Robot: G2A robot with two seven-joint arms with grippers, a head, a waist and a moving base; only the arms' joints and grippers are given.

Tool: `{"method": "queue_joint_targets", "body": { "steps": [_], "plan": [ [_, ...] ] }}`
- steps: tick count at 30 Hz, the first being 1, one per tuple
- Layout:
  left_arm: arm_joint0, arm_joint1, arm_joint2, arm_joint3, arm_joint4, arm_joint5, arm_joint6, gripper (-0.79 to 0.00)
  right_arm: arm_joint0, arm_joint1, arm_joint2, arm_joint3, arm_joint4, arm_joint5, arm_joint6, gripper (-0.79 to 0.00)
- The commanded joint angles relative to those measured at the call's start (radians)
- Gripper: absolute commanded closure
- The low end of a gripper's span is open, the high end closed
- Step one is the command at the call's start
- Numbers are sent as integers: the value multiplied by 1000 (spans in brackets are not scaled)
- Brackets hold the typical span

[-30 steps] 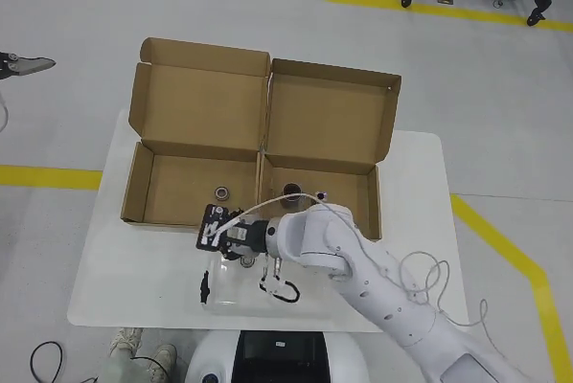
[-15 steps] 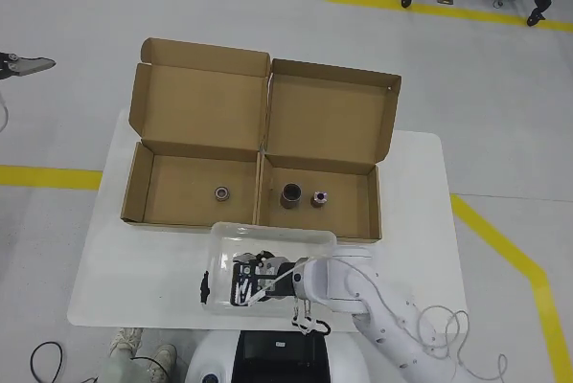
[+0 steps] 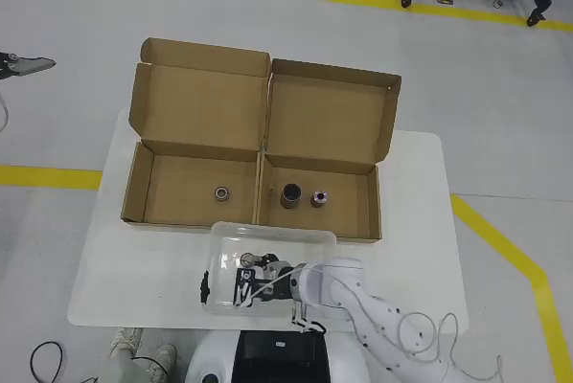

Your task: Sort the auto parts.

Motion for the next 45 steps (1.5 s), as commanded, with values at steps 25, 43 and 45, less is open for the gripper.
{"method": "queue_joint_targets", "body": {
  "steps": [25,43,45],
  "plan": [
    [0,0,0,0,0,0,0,-785,184,-80,-151,259,32,119,26,-271],
    [0,0,0,0,0,0,0,-785,86,-49,-92,74,-6,127,-8,0],
    [0,0,0,0,0,0,0,-785,61,-36,-64,47,7,98,-45,0]
  ]
}}
